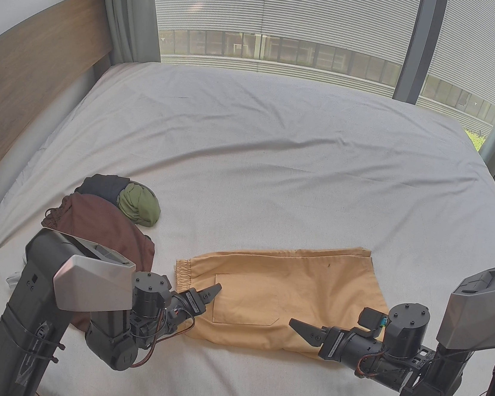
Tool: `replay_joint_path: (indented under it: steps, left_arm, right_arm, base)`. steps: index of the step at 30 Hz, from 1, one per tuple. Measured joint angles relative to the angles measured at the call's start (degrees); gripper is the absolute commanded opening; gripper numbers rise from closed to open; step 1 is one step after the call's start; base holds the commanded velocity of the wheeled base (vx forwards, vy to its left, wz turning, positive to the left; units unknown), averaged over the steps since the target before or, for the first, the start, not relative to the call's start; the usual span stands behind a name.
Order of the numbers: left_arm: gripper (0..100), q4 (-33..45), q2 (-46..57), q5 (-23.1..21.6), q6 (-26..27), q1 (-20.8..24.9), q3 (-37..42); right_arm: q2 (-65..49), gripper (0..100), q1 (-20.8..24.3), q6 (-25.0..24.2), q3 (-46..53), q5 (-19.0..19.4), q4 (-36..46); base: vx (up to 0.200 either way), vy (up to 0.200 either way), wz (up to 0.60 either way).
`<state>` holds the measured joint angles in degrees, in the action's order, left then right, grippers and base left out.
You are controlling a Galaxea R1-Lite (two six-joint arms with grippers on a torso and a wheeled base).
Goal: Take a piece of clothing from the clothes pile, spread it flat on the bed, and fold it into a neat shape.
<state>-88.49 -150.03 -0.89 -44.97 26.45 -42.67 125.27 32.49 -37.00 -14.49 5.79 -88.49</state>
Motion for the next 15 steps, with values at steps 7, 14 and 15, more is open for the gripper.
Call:
replay_joint_path:
  steps: [7, 14, 15]
  left_arm:
    - [0, 0.04, -0.09, 0.10, -0.38, -0.07, 0.34]
    - [0, 0.00, 1.49, 0.60, -0.66, -0.33, 2.77]
    - [0, -0.02, 2.04, 0.65, -0.65, -0.38, 3.30]
  right_arm:
    - [0.06, 100, -0.05, 0.00, 0.00, -0.02, 0.00]
    - [0.45, 100, -0.16, 0.00, 0.00, 0.04, 0.00]
    - [0.55, 100, -0.16, -0.02, 0.00, 0.04, 0.00]
  base:
    - [0.000, 0.000, 0.00]
    - [0.000, 0.000, 0.00]
    - [0.000, 0.000, 0.00]
